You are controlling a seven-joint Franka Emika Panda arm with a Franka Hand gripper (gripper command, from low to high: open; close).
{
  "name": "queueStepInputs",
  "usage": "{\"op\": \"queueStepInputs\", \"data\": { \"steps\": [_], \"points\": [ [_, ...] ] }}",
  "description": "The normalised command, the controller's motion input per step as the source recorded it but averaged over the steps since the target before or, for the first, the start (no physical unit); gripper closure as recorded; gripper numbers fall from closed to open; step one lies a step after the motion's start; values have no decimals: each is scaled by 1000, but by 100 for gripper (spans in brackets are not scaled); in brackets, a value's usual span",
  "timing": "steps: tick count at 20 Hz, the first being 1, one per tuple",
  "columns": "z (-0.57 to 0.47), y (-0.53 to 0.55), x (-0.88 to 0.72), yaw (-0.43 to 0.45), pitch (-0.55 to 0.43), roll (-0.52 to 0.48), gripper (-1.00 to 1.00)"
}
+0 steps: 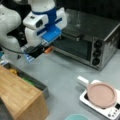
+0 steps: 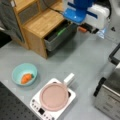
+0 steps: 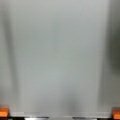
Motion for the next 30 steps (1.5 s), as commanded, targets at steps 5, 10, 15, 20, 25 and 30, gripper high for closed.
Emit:
{"op": "queueStepInputs", "data": {
  "steps": [5, 10, 15, 20, 25, 30],
  "points": [
    [-95, -88, 137, 80, -61, -3, -100],
    [-374, -333, 486, 116, -88, -18, -100],
    [-305, -406, 533, 141, -10, 24, -100],
    [-1, -284, 480, 111, 65, 40, -100],
    [33, -337, 619, 77, 111, 31, -100],
    [-21, -432, 750, 37, 177, 44, -100]
  ]
}}
